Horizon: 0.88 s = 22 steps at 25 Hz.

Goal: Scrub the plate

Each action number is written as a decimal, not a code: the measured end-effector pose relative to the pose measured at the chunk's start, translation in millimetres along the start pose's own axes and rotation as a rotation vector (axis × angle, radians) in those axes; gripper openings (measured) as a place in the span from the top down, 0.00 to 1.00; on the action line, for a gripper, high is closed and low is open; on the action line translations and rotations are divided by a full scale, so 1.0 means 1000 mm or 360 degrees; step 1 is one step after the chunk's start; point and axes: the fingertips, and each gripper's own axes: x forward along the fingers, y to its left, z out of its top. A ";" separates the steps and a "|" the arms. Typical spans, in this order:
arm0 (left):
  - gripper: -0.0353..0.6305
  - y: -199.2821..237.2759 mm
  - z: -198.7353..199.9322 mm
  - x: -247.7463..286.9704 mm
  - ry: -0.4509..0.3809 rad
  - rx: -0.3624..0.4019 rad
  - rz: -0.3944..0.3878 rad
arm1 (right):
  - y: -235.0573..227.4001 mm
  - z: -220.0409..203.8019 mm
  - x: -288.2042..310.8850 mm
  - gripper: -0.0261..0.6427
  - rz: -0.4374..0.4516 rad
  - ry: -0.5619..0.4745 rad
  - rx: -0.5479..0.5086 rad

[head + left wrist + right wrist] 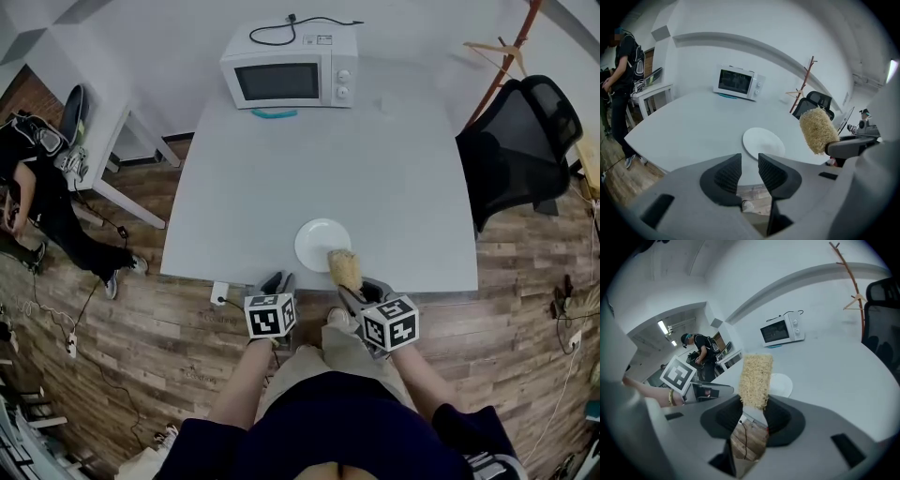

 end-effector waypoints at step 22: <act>0.92 -0.024 -0.020 -0.103 -0.0205 -0.0007 -0.0246 | 0.079 -0.027 -0.057 0.75 -0.0058 -0.0283 0.0117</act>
